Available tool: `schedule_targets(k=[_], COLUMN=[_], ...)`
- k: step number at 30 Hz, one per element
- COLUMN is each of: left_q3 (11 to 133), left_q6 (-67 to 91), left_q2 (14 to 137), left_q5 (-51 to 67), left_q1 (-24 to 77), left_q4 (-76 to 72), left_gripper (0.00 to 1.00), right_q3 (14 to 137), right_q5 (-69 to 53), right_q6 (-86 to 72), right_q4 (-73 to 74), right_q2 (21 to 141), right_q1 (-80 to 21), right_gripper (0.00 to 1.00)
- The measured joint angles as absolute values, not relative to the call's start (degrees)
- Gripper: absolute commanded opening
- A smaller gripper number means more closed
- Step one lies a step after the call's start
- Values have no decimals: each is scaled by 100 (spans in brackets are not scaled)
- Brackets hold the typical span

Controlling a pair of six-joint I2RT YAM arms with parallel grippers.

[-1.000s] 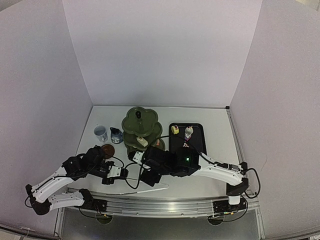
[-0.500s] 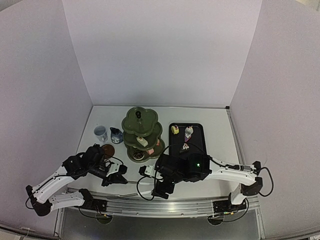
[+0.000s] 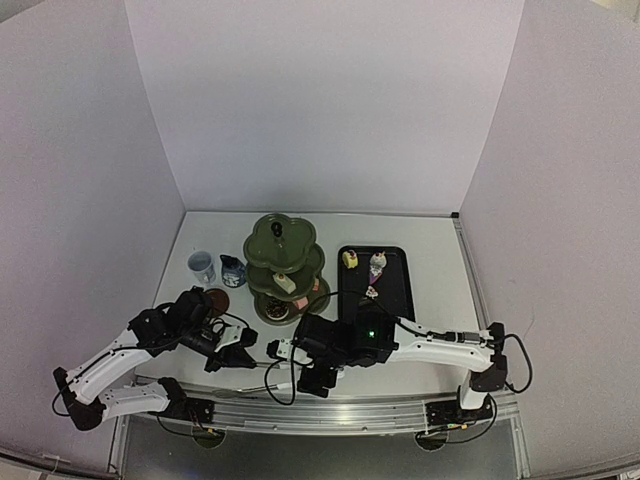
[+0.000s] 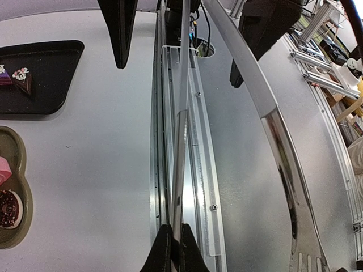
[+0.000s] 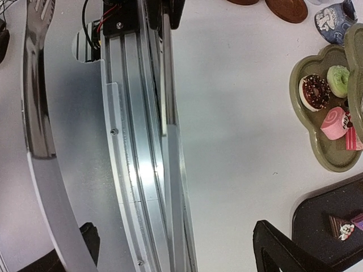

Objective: Serve the afternoon tea

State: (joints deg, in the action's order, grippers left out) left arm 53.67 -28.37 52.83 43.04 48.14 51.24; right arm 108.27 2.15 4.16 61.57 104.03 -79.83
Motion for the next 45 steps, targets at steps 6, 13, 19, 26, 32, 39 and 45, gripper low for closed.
schedule_targets(k=[6,13,19,26,32,39,45], left_q3=[5400,5443,5443,5443,5443,5443,5443], left_q6=[-2974,-3413,-3632,-3769,-3891,-3966,-3929], left_q2=[5290,5285,5246,5193,5147,5140,5145], left_q5=[4293,4092,4005,3966,3969,3991,3873], left_q1=[4792,4753,4742,4721,4720,4718,4741], left_q4=[5107,5201,5257,5281,5318,5385,5396], left_gripper=[0,0,0,0,0,0,34], right_q3=[10954,10973,10973,10973,10971,10914,10599], right_q5=[146,-47,-149,-329,-499,-633,-768], right_q6=[531,408,238,45,-66,-96,-39], right_q4=[6110,6004,5953,5869,5824,5758,5481], right_q2=[10458,10529,10564,10567,10567,10564,10468], right_q1=[-7994,-8011,-7977,-7872,-7803,-7775,-7745], right_gripper=[58,52,41,35,15,0,0])
